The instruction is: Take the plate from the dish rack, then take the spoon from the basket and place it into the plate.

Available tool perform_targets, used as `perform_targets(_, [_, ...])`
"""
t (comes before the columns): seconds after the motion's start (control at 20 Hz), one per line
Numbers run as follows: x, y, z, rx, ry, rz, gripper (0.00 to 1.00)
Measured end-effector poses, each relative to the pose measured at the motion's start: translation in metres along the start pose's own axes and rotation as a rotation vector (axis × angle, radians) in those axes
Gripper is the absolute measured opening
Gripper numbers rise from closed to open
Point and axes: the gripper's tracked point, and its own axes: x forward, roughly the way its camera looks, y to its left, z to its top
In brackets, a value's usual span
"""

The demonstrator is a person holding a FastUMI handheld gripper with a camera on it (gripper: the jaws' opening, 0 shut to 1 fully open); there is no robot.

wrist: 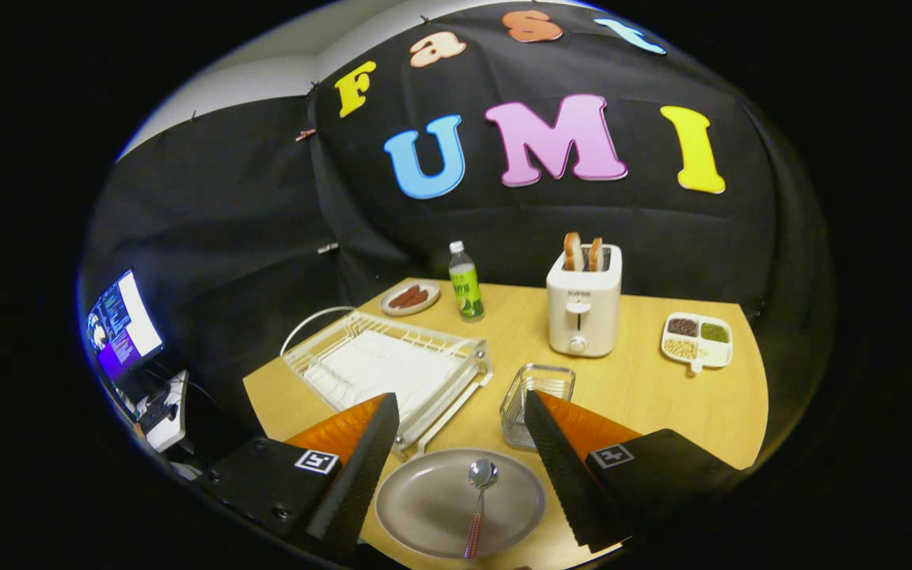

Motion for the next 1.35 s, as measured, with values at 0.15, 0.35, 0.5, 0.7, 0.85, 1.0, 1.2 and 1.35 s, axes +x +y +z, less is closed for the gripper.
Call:
perform_targets(0.15, [-0.024,-0.009,0.056,0.007,-0.114,-0.087,0.98])
perform_targets(0.35, [-0.064,-0.012,0.114,0.015,-0.229,-0.228,0.99])
perform_targets(0.5, [-0.095,-0.008,0.135,0.003,-0.273,-0.336,0.98])
perform_targets(0.7, [-0.133,0.001,0.145,-0.028,-0.334,-0.502,0.98])
perform_targets(0.85, [-0.147,0.01,0.135,0.024,-0.345,-0.582,0.98])
perform_targets(1.0, [-0.148,0.021,0.127,0.086,-0.35,-0.606,0.98])
perform_targets(1.2, [-0.145,0.026,0.12,0.1,-0.344,-0.633,0.98])
perform_targets(1.35, [-0.14,0.031,0.12,0.126,-0.346,-0.632,0.98])
